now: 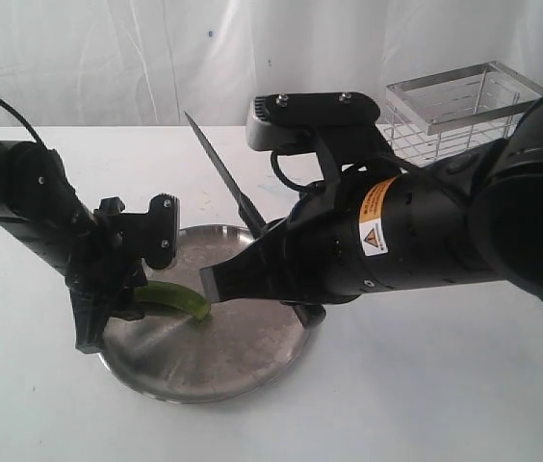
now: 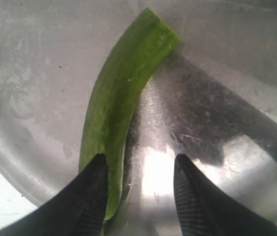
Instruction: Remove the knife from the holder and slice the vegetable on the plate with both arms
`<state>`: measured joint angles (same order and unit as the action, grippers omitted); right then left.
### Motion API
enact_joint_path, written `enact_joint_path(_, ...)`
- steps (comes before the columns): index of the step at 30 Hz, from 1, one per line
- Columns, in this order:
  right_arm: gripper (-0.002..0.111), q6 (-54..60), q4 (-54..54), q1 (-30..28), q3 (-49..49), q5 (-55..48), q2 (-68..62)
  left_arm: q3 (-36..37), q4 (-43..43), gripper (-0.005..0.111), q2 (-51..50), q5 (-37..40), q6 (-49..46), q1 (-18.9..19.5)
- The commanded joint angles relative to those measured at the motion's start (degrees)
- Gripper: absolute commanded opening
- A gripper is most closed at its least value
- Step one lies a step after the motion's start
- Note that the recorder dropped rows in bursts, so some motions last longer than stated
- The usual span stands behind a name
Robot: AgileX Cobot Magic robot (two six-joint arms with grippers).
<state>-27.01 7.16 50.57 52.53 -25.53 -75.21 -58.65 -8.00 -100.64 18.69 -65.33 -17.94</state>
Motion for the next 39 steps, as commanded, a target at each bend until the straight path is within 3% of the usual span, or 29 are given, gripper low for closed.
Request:
enact_joint_path(1, 0.003, 0.46, 0.09, -0.34, -0.07, 1.32, 0.71, -0.17, -0.36, 0.047, -1.7, 0.36, 0.12, -0.02)
enact_joint_path(5, 0.003, 0.46, 0.09, -0.34, -0.07, 1.44, 0.71, -0.17, -0.36, 0.043, -2.73, 0.9, 1.06, -0.02)
enact_joint_path(11, 0.003, 0.46, -0.05, -0.34, -0.07, 1.26, 1.33, -0.17, -0.45, 0.001, -2.36, 2.65, 7.01, -0.38)
enact_joint_path(16, 0.003, -0.19, 0.07, -0.34, -0.07, -0.36, 3.79, -1.57, -0.45, 0.0, 2.99, 2.95, 14.46, -1.8)
enact_joint_path(17, 0.003, -0.19, -0.06, -0.34, -0.07, -0.48, 4.22, -2.19, -0.45, 0.0, 3.38, 3.65, 14.34, -1.8)
enact_joint_path(19, 0.003, -0.19, -0.06, -0.34, -0.07, -0.48, 4.98, -2.51, -0.45, 0.015, 3.59, 3.76, 12.66, -1.8)
enact_joint_path(22, 0.003, -0.19, -0.06, -0.34, -0.07, -0.48, 5.36, -2.63, -0.45, 0.064, 1.64, 3.62, 7.53, -1.8)
enact_joint_path(23, 0.003, -0.19, -0.06, -0.34, -0.07, -0.34, 5.38, -2.77, -0.45, 0.067, 1.06, 4.09, 6.89, -1.8)
enact_joint_path(28, 0.003, -0.09, -0.06, -0.34, -0.07, 1.2, 5.38, -6.06, 0.83, 0.05, -2.36, 9.7, 6.5, -1.8)
enact_joint_path(39, 0.003, 0.02, -0.06, -0.34, -0.07, 1.6, 5.38, -14.23, 2.57, 0.049, -9.45, 16.84, 8.2, -1.8)
